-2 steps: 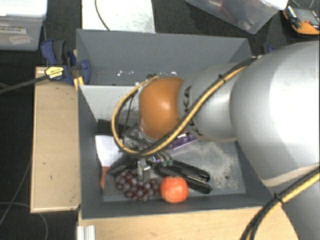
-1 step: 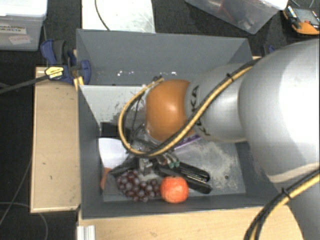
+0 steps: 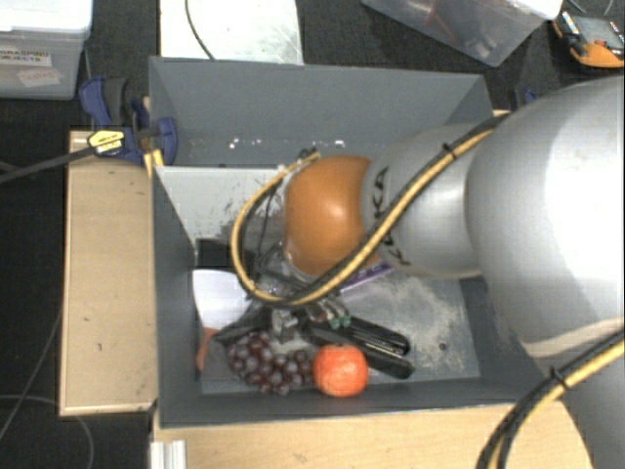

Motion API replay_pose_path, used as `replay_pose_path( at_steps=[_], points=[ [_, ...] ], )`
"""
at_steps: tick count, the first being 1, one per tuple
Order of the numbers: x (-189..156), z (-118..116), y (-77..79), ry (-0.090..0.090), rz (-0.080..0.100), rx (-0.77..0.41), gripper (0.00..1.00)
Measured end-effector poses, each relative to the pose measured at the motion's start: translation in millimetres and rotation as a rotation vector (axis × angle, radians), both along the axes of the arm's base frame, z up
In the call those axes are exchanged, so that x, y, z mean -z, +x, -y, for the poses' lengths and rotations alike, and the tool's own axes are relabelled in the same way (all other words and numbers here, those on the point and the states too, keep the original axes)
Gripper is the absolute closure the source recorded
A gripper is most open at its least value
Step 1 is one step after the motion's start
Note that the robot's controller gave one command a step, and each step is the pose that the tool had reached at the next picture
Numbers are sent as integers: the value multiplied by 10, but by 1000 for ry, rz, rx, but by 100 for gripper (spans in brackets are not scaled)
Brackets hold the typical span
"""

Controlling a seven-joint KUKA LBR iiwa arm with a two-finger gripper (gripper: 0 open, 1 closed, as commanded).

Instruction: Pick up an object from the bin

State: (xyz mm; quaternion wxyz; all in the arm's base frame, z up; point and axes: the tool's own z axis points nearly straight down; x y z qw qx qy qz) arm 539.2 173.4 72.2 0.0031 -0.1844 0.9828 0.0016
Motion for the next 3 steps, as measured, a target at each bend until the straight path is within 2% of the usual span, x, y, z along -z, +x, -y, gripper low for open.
replay_pose_path(
  at_steps=[1,3],
  points=[
    [-210,6,-22,-2,-6,2,100],
    [-717,0,-5,1,1,7,100]
  ],
)
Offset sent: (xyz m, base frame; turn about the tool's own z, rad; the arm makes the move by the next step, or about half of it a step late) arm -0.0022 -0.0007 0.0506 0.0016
